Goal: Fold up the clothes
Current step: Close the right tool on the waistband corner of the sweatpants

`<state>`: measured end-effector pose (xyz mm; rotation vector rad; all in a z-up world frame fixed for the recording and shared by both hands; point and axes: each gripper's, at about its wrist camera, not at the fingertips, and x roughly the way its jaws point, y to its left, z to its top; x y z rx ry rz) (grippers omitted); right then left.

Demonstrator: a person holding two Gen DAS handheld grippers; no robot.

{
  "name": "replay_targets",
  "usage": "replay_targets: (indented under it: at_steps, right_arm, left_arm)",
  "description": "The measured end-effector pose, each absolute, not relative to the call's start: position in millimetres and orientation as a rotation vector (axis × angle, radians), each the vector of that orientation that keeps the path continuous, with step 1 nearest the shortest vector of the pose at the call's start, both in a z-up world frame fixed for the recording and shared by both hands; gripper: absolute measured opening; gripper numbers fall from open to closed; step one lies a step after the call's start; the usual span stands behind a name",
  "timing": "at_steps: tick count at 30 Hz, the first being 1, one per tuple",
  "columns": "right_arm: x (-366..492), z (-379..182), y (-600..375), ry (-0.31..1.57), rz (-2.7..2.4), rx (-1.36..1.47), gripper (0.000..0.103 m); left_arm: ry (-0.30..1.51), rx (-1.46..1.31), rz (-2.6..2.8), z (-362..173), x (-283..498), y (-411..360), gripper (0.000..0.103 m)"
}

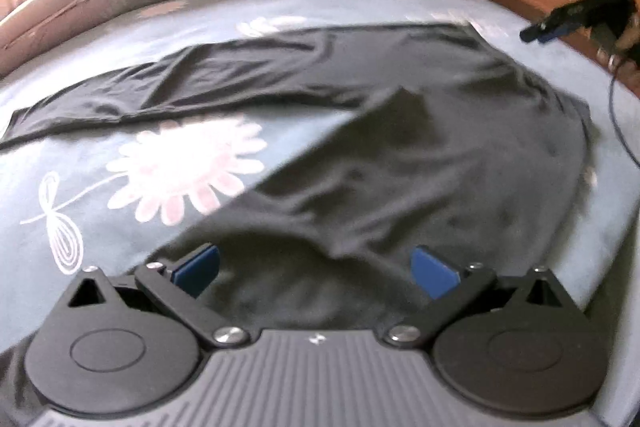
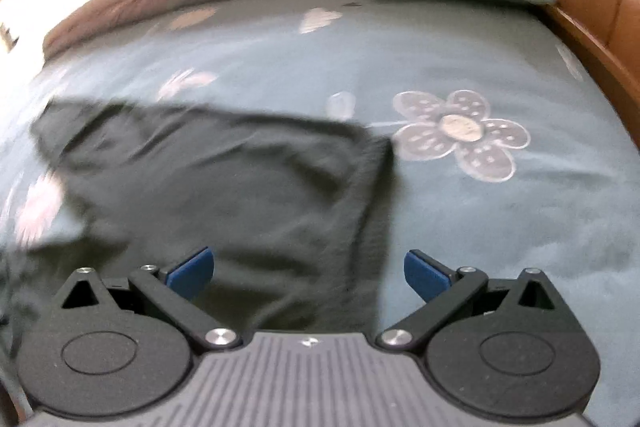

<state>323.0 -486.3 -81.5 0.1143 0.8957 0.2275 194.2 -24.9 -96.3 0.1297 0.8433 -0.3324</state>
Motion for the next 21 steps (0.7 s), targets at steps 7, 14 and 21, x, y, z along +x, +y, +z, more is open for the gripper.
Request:
replay_targets:
  at_steps: [7,14,21]
  right_arm:
    - [409,-119,-554,0.912,0.273,0.392,0.091]
    - [446,-148,-583,0.872,0.435,0.61,0.09]
    - [463,-159,-576,0.852,0.533,0.7,0.093]
  left_arm:
    - [0.852,0.086,-0.245,-95,216,-33,0.101]
    - [0.877,0.061,-0.284,-102,237,-47,0.101]
    - [0.888,0.052,-0.326,-107,253,-61,0.101]
